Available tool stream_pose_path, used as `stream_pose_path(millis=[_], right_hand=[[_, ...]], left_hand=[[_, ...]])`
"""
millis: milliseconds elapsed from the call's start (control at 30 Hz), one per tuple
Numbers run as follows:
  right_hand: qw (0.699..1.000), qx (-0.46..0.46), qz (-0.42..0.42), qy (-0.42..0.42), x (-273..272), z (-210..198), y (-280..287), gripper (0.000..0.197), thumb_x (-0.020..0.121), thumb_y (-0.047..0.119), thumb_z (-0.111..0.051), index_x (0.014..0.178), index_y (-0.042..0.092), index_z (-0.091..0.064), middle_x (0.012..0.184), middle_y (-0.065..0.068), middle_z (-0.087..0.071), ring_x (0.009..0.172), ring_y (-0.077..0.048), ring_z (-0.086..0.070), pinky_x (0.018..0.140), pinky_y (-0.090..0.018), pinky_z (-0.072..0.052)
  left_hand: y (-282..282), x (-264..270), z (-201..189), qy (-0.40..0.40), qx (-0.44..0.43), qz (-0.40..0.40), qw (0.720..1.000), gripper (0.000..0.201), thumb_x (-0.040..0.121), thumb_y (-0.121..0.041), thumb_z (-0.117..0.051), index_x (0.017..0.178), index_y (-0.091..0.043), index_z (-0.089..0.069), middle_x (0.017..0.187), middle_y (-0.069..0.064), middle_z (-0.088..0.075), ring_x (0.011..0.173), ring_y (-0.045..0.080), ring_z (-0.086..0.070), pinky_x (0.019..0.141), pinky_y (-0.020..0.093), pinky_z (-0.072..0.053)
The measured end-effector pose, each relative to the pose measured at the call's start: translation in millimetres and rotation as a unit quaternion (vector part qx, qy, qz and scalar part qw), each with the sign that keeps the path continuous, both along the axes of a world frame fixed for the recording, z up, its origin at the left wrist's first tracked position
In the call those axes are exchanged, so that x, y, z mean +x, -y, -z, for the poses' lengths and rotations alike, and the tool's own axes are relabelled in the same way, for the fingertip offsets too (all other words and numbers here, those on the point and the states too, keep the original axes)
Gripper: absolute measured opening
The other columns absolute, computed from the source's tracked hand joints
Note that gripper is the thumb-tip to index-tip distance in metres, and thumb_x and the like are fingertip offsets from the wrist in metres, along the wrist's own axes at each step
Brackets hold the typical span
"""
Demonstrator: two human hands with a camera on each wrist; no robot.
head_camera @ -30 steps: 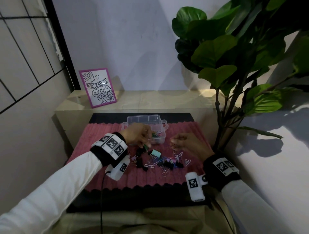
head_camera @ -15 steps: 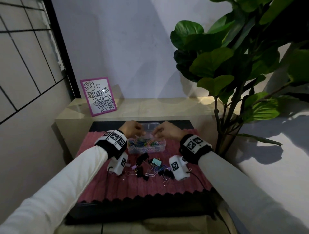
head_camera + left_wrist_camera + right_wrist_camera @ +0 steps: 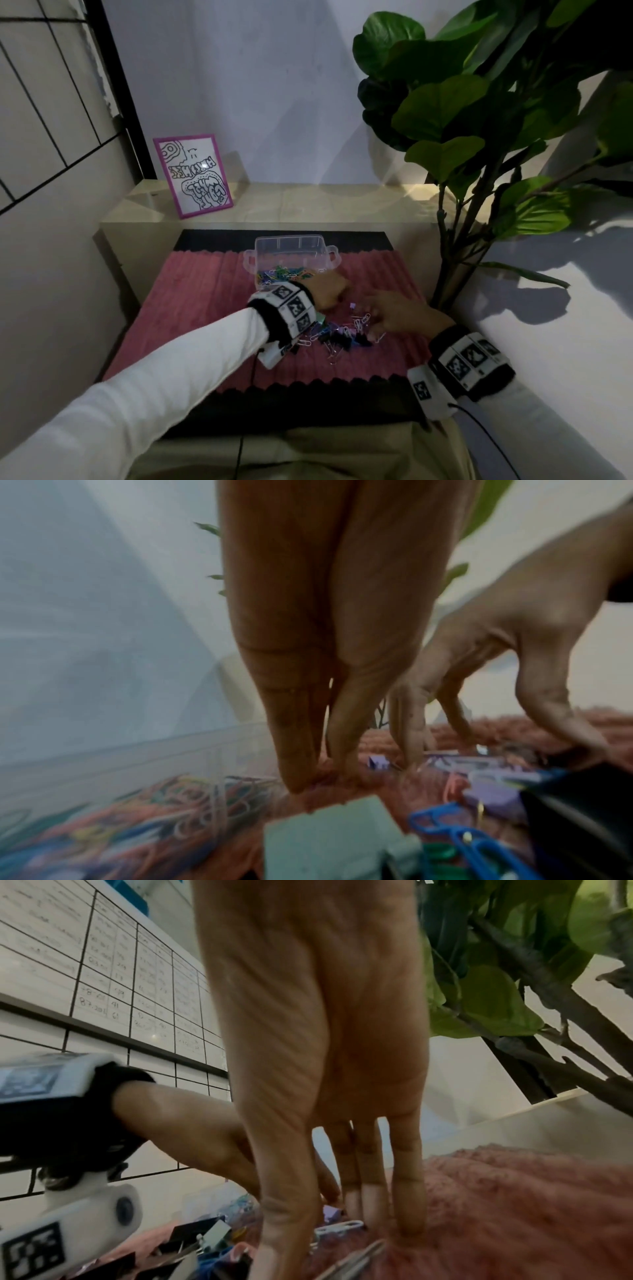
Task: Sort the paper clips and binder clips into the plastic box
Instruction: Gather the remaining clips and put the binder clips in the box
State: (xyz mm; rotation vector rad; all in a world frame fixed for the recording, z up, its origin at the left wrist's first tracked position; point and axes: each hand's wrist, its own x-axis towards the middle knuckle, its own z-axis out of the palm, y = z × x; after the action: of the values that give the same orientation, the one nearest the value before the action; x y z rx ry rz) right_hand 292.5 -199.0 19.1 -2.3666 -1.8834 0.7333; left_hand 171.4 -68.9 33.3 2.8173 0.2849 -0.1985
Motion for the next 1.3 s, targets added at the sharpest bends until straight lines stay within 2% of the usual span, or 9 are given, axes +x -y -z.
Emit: stream_pose_path(millis=[167,300,533,633,700,833,1033,1200,1300], right_hand=[[1.000,0.003,-0.027,-0.001,9,18,7,0.068,0.068,0.017,-0.077,0.129,0.014,-0.048,0.128,-0.006,-0.043,0.119,-0.022,-0.040,0.099,-0.030,-0.035],[0.996,0.085,-0.006,-0.007,8,28,17,0.036,0.067,0.011,-0.075,0.098,0.011,-0.058,0.105,-0.001,-0.052,0.100,-0.017,-0.048,0.088,-0.036,-0.042],[0.967,0.197,0.106,-0.120,15,30,35,0.029,0.071,0.002,-0.071,0.060,0.026,-0.059,0.055,0.013,-0.058,0.050,0.005,-0.054,0.057,-0.017,-0.044],[0.934,0.256,0.178,-0.173,16,23,36,0.009,0.073,0.005,-0.074,0.075,0.011,-0.067,0.066,0.003,-0.063,0.052,0.005,-0.058,0.056,-0.016,-0.051],[0.909,0.281,0.218,-0.217,16,20,32,0.015,0.073,0.004,-0.074,0.083,-0.003,-0.066,0.070,-0.002,-0.063,0.053,0.004,-0.061,0.054,-0.012,-0.052],[0.895,0.268,0.239,-0.264,13,15,20,0.014,0.071,0.013,-0.077,0.075,0.008,-0.066,0.074,-0.008,-0.067,0.066,-0.018,-0.067,0.064,-0.031,-0.058],[0.852,0.292,0.225,-0.371,-5,-4,9,0.010,0.075,0.000,-0.071,0.077,0.008,-0.066,0.062,0.002,-0.067,0.056,-0.005,-0.064,0.056,-0.015,-0.053],[0.870,0.284,0.183,-0.359,-11,-26,-20,0.005,0.079,-0.001,-0.066,0.081,0.004,-0.066,0.071,-0.005,-0.069,0.061,-0.007,-0.064,0.060,-0.014,-0.051],[0.888,0.272,0.160,-0.334,-14,-37,-50,0.005,0.078,0.002,-0.068,0.082,0.002,-0.066,0.079,-0.014,-0.067,0.064,-0.012,-0.063,0.061,-0.014,-0.051]], left_hand=[[16,30,20,-0.118,0.153,0.010,0.981,0.031,0.091,-0.004,-0.045,0.120,0.003,-0.051,0.127,0.020,-0.052,0.116,0.034,-0.052,0.099,0.041,-0.044],[23,28,29,-0.105,0.182,-0.024,0.977,0.036,0.086,-0.003,-0.050,0.122,0.000,-0.047,0.129,0.020,-0.046,0.118,0.034,-0.048,0.100,0.042,-0.044],[-4,-5,3,-0.007,-0.123,-0.086,0.989,0.012,0.078,0.001,-0.062,0.089,-0.001,-0.067,0.099,0.018,-0.068,0.089,0.026,-0.064,0.078,0.030,-0.048],[-21,-23,-16,0.114,-0.278,-0.170,0.939,0.010,0.076,0.006,-0.062,0.077,-0.004,-0.063,0.074,0.009,-0.065,0.058,0.007,-0.062,0.059,0.018,-0.050],[-41,-30,-27,0.170,-0.221,-0.198,0.940,0.016,0.071,0.005,-0.070,0.081,-0.005,-0.060,0.070,0.001,-0.064,0.055,0.000,-0.061,0.058,0.017,-0.050],[-76,-37,-31,0.201,-0.126,-0.237,0.942,0.018,0.073,0.008,-0.066,0.076,-0.006,-0.056,0.074,0.012,-0.064,0.059,0.015,-0.062,0.053,0.016,-0.053],[-81,-48,-19,0.137,-0.052,-0.222,0.964,0.015,0.081,-0.004,-0.063,0.094,-0.001,-0.069,0.098,0.015,-0.071,0.094,0.025,-0.066,0.084,0.025,-0.046],[-69,-68,-16,0.223,-0.105,-0.234,0.941,0.015,0.083,0.002,-0.058,0.093,-0.002,-0.069,0.094,0.008,-0.070,0.083,0.011,-0.062,0.067,-0.002,-0.041],[-63,-84,-20,0.224,-0.119,-0.234,0.938,0.018,0.083,0.003,-0.056,0.094,-0.003,-0.069,0.089,0.002,-0.067,0.080,0.010,-0.060,0.068,0.003,-0.044]])
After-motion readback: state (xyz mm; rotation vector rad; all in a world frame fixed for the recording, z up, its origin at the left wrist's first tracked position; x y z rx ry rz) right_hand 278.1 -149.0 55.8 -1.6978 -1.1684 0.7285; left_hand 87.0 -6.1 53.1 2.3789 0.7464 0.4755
